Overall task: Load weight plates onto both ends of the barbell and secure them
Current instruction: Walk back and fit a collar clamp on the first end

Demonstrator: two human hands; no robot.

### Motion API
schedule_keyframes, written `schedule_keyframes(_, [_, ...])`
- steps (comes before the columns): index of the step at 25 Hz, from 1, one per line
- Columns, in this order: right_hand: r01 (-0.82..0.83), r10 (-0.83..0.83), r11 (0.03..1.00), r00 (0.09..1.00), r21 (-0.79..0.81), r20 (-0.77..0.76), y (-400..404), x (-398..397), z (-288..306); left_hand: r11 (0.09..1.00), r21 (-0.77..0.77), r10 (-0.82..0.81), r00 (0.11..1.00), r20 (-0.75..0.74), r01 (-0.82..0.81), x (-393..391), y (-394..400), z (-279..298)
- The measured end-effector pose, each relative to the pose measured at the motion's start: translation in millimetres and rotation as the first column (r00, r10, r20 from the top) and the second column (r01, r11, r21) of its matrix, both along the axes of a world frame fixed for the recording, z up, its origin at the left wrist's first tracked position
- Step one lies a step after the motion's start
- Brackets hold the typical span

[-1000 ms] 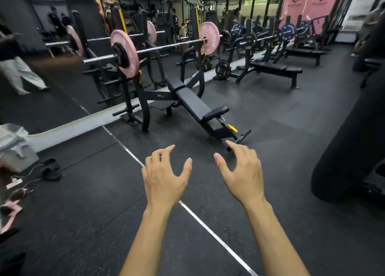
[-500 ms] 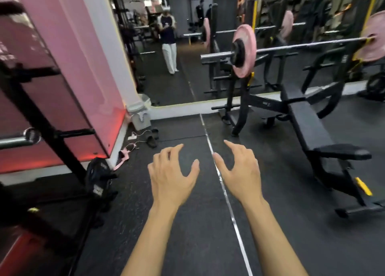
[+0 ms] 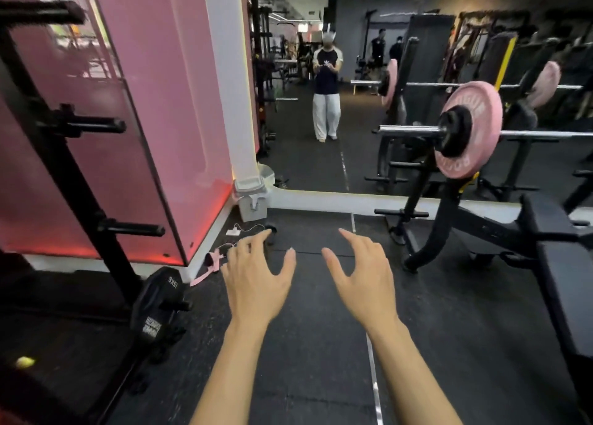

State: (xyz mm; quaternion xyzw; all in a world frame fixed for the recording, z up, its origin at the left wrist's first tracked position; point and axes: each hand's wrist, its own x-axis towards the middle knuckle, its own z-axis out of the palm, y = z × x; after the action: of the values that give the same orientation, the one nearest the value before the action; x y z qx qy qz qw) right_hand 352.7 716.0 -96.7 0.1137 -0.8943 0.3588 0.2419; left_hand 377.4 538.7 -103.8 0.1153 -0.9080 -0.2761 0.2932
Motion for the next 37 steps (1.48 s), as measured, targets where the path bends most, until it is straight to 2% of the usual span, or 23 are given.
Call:
schedule_keyframes(9, [-0.264, 0.263, 0.964, 0.964, 0.028, 0.046, -59, -227, -16, 0.978, 0.014, 0.210, 0.978, 0.007, -0.210, -177, -40, -12])
schedule_keyframes(14, [-0.525, 0.524, 0.850, 0.851, 0.037, 0.034, -147, -334, 10, 0.897, 0.023, 0.442, 0.895, -0.064, -0.441, -247, -98, 15])
schedule_keyframes(18, [-0.688, 0.687, 0.726, 0.726, 0.013, 0.040, -235, -363, 5, 0.807, 0.022, 0.591, 0.806, -0.024, -0.591, -256, -158, 9])
schedule_keyframes(21, [-0.750, 0.750, 0.661, 0.661, 0.021, 0.022, -306, -384, -3, 0.752, 0.039, 0.659, 0.751, -0.021, -0.659, -269, -220, 1])
schedule_keyframes(25, [-0.777, 0.779, 0.624, 0.627, 0.088, 0.017, -386, -413, 6, 0.721, 0.072, 0.693, 0.720, -0.041, -0.689, -294, -294, 3])
schedule_keyframes(28, [-0.776, 0.778, 0.628, 0.628, 0.062, -0.014, -447, -444, 18, 0.684, 0.102, 0.729, 0.676, -0.107, -0.722, -315, -358, 13])
schedule_keyframes(33, [-0.803, 0.805, 0.592, 0.593, 0.065, -0.003, -518, -485, 14, 0.637, 0.075, 0.770, 0.628, -0.113, -0.768, -338, -433, 23])
schedule_keyframes(37, [-0.851, 0.852, 0.522, 0.523, 0.058, -0.007, -591, -522, 10, 0.531, 0.081, 0.846, 0.523, -0.100, -0.843, -359, -493, 18])
